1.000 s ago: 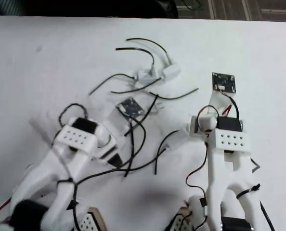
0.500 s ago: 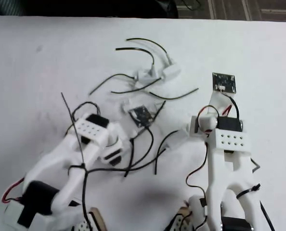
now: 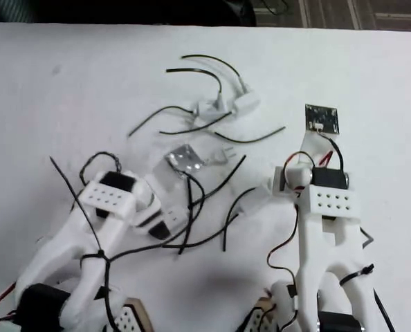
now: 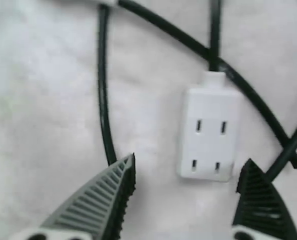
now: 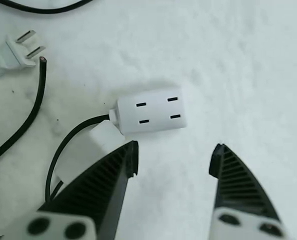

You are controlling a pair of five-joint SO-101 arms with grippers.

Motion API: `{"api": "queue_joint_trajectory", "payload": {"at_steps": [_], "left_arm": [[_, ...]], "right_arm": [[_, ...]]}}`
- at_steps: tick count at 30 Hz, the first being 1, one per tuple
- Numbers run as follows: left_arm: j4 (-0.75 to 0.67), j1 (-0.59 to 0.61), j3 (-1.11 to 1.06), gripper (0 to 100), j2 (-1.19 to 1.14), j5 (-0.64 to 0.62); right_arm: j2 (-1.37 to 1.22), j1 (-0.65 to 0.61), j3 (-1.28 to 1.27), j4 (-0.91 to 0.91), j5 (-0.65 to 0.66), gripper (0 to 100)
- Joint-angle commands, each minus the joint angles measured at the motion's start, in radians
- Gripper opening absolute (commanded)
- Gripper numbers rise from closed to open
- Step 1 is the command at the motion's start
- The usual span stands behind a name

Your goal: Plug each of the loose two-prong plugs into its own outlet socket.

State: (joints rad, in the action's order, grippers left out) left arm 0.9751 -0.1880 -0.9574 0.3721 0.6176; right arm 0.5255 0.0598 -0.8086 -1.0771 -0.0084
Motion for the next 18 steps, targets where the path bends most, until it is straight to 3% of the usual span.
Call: {"api": "queue_joint_trajectory", "payload": {"at_steps": [1,8,14,18], "left_arm": [[-0.012,0.018,0.002,33,0.039,-0.041],[0.092,0.087,0.031,33,0.134,-0.107],[0.247,0.222,0.0,33,0.403,-0.186],[0.265,0.397,-0.086,33,0.561,-0.187]], "right_arm": [[0.027,-0.002,0.011,0.007,0.0,23.3],[0.033,-0.002,0.052,0.005,0.008,23.3],[0.021,-0.056,0.18,-0.081,0.267,23.3],[0.008,-0.159,0.279,-0.174,0.408,23.2]]}}
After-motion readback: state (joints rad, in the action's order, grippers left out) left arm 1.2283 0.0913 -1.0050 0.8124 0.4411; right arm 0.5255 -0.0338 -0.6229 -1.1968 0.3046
